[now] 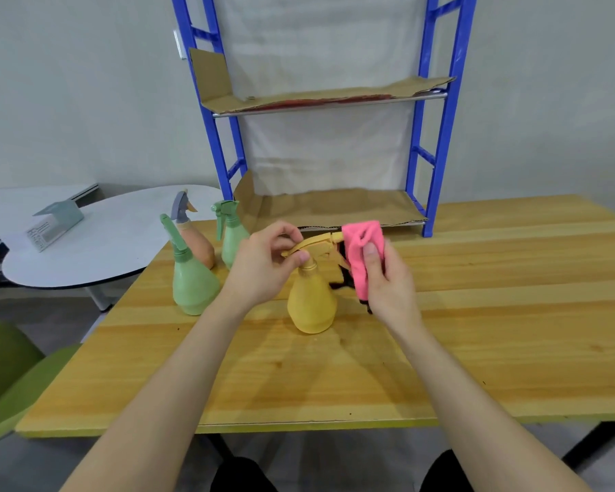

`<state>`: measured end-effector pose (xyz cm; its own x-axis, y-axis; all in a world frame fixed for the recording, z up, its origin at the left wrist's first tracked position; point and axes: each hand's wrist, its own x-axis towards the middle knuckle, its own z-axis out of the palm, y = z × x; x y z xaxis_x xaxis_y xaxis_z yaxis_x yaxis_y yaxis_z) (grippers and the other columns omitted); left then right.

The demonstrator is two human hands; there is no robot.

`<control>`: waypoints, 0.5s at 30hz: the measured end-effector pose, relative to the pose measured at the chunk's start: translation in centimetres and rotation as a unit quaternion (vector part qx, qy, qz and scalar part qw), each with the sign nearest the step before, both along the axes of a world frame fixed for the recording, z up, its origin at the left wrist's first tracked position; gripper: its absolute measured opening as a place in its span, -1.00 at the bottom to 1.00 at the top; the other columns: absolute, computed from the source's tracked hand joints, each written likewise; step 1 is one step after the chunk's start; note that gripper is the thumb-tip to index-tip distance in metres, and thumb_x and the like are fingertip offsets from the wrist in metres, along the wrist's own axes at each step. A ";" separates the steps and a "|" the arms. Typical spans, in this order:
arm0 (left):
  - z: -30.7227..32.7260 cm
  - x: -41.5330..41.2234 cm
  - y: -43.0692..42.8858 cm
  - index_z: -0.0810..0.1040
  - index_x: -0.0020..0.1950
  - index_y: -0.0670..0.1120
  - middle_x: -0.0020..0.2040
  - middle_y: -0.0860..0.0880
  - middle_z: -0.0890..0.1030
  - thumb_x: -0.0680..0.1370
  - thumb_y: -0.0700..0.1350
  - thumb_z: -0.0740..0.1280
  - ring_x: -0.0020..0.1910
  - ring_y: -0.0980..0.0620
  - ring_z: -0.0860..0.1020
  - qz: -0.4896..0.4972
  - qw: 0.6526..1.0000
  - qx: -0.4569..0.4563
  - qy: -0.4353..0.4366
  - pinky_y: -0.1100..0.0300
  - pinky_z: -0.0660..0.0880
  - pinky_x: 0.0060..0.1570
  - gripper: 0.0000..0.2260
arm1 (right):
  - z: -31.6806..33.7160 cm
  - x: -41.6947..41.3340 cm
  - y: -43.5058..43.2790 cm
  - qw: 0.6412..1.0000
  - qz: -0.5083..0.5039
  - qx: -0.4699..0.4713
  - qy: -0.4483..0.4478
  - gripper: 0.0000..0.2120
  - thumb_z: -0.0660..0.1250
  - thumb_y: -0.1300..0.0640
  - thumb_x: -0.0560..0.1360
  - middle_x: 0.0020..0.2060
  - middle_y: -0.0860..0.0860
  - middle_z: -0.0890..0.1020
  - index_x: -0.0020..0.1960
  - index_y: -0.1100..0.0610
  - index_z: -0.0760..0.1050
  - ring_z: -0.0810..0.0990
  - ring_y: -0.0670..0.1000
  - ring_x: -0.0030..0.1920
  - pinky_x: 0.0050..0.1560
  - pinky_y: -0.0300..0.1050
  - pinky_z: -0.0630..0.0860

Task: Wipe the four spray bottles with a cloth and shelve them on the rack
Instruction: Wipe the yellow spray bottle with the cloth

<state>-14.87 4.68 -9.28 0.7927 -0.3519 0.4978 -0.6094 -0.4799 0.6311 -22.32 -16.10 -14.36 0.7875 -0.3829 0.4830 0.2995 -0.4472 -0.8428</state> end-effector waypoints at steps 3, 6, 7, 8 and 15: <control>0.2 0.0 -0.2 0.61 0.10 -0.06 -0.11 0.10 0.79 0.55 -0.12 0.59 -0.09 0.07 0.71 -0.006 1.000 0.013 -0.008 0.18 0.62 0.00 -0.79 | 2.7 0.8 1.2 0.996 0.063 -0.051 -0.037 -0.85 0.35 0.00 0.70 -0.02 -0.08 0.72 0.25 -0.03 0.59 0.66 -0.06 -0.04 -0.02 -0.12 0.55; 0.4 0.0 -0.3 0.62 0.10 -0.05 -0.10 0.13 0.79 0.54 -0.12 0.60 -0.11 0.11 0.70 0.001 1.000 0.021 -0.008 0.17 0.61 -0.02 -0.78 | 3.2 1.9 1.9 0.993 0.038 -0.106 -0.029 -0.85 0.36 0.01 0.69 -0.15 -0.10 0.69 0.17 0.05 0.61 0.63 -0.07 -0.15 -0.15 -0.13 0.49; 0.4 0.0 -0.3 0.62 0.09 -0.06 -0.14 0.14 0.78 0.54 -0.10 0.60 -0.11 0.08 0.70 0.007 1.000 0.018 -0.003 0.16 0.61 0.00 -0.78 | 3.0 1.9 1.8 0.993 0.021 -0.110 -0.021 -0.81 0.29 -0.02 0.73 -0.24 -0.09 0.65 0.14 0.08 0.59 0.60 -0.06 -0.24 -0.23 -0.10 0.44; 0.4 0.0 -0.2 0.62 0.08 -0.05 -0.17 0.15 0.78 0.54 -0.09 0.60 -0.10 0.06 0.70 0.013 1.000 0.017 0.000 0.15 0.62 0.02 -0.78 | 2.6 1.9 1.4 0.994 0.004 -0.108 -0.009 -0.74 0.22 -0.06 0.75 -0.31 -0.08 0.61 0.14 0.08 0.58 0.56 -0.07 -0.31 -0.29 -0.10 0.39; 0.3 -0.9 -0.1 0.49 0.19 0.11 -0.13 0.12 0.71 0.54 0.04 0.57 -0.11 0.13 0.67 0.053 0.998 0.008 -0.022 0.07 0.66 -0.05 -0.66 | -0.7 -0.9 -2.4 0.981 -0.124 -0.146 0.035 -0.79 0.17 0.01 0.76 -0.11 -0.07 0.63 0.14 -0.01 0.58 0.59 0.00 -0.14 -0.18 -0.04 0.43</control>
<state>-15.73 4.62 -9.03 0.8041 -0.2750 0.5270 -0.5805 -0.5541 0.5967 -23.24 -18.47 -15.08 0.7224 -0.4197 0.5495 0.0973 -0.7251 -0.6817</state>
